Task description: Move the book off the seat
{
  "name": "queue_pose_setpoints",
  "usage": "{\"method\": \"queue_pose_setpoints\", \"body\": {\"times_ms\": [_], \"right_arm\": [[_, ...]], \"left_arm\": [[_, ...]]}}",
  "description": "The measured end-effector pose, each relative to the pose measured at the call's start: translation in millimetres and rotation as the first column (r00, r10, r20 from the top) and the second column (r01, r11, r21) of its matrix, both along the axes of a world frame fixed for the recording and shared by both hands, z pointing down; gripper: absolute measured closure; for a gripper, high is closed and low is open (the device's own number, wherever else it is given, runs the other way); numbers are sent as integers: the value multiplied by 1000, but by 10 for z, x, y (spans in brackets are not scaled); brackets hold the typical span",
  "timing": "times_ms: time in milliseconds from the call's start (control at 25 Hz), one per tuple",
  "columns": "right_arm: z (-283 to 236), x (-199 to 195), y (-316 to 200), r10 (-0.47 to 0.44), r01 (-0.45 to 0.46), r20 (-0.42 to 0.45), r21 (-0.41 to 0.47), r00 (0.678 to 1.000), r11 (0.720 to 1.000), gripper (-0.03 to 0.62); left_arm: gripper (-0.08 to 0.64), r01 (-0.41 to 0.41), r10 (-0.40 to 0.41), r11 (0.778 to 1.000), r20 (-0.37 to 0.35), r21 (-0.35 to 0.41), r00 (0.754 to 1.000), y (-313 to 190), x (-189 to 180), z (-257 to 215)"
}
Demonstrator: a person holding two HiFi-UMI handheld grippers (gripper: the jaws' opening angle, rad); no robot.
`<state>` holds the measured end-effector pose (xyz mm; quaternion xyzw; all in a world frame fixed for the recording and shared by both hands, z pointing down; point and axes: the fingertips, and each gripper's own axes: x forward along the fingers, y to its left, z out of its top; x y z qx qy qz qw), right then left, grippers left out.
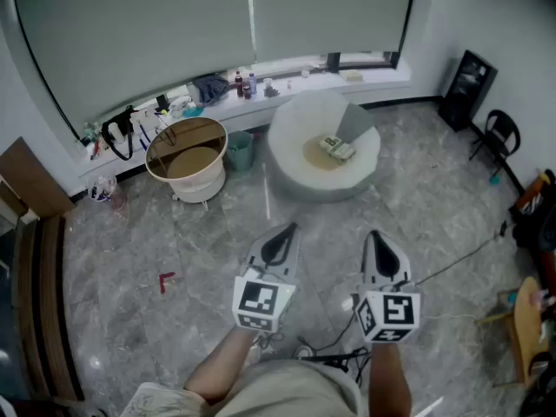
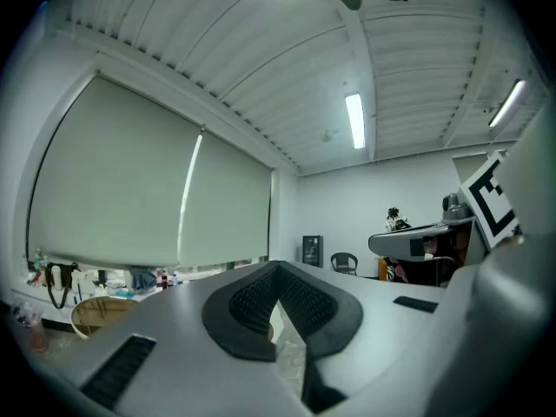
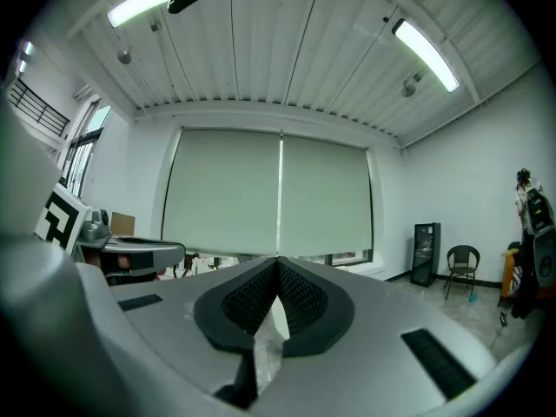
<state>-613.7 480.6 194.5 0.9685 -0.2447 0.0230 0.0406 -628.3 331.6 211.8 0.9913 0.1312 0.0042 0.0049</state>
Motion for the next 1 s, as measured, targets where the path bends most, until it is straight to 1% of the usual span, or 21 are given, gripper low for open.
{"method": "queue_pose_setpoints", "body": {"times_ms": [480,720,880,1000], "right_arm": [[139,25,-307,49,-49,31,-1,998,999,588],[166,-9,-433,73,-73,4,6,997,997,588],[239,83,-408,88,-88,21,-1,996,996,588],[272,256,-355,102,-103,34,3,994,995,588]], "left_arm": [[557,-41,41,999,25,4,999,-311,62,111],[557,-65,65,998,29,7,997,-460,54,175],[557,-65,65,998,33,0,997,-487,156,228],[557,-66,66,998,46,4,997,-471,318,270]]}}
